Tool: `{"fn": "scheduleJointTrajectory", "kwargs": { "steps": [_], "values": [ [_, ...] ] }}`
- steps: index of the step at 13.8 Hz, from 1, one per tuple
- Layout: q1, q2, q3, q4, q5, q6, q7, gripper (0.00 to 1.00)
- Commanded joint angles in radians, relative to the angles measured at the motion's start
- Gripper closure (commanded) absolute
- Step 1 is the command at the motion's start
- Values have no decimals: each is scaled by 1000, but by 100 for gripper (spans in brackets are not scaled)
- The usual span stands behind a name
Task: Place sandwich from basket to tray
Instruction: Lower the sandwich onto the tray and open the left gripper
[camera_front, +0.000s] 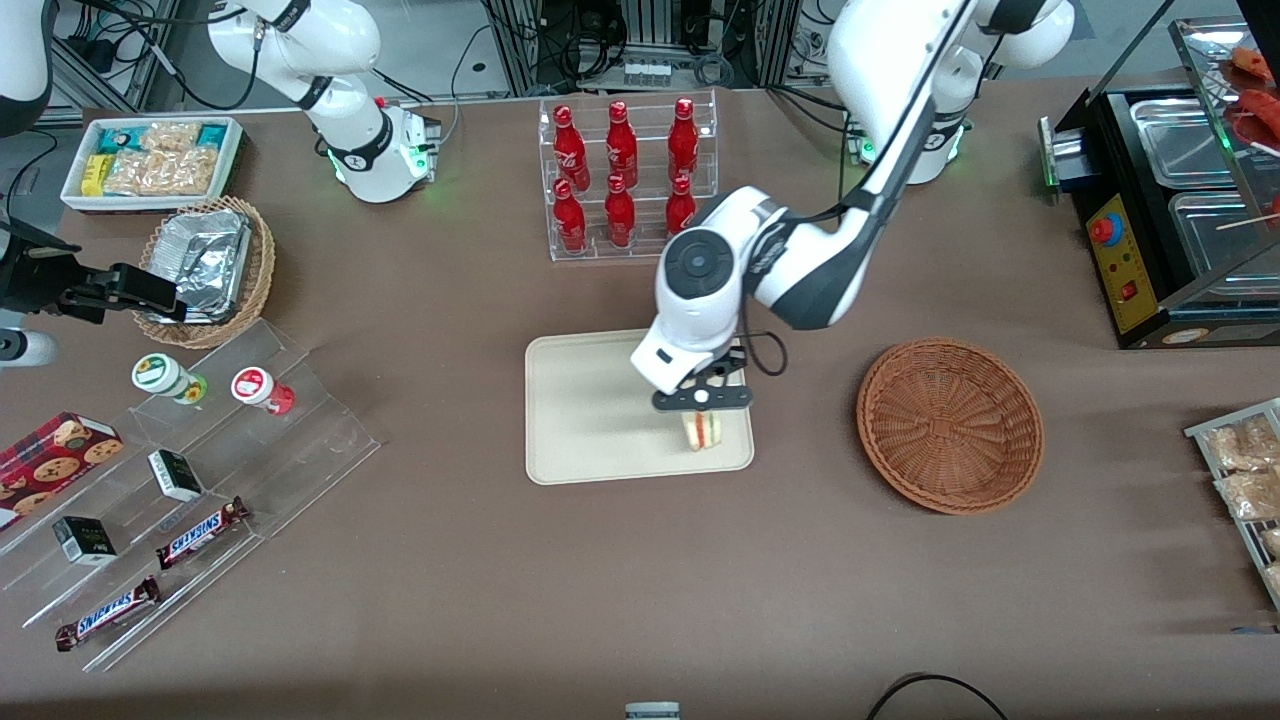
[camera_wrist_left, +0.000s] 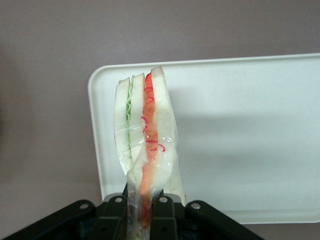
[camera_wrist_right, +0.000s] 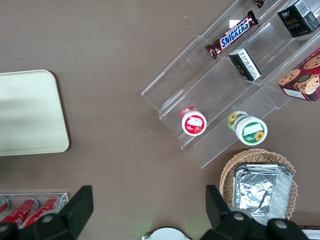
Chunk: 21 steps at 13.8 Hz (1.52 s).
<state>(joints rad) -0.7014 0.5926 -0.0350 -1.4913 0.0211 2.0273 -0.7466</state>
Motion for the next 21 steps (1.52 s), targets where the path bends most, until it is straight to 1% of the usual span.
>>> {"fn": "scheduleJointTrajectory", "kwargs": {
  "steps": [1, 6, 17, 18, 19, 20, 21],
  "values": [
    [-36, 107, 12, 117, 6, -1, -17, 100],
    [-76, 157, 12, 117, 6, 68, -14, 100],
    [-118, 197, 12, 109, 6, 83, -14, 100],
    [-118, 199, 12, 109, 6, 85, -16, 95],
    [-118, 199, 12, 109, 5, 85, -14, 57],
    [-118, 197, 12, 109, 8, 83, -11, 9],
    [-116, 193, 12, 111, 8, 82, -13, 1]
  ]
}}
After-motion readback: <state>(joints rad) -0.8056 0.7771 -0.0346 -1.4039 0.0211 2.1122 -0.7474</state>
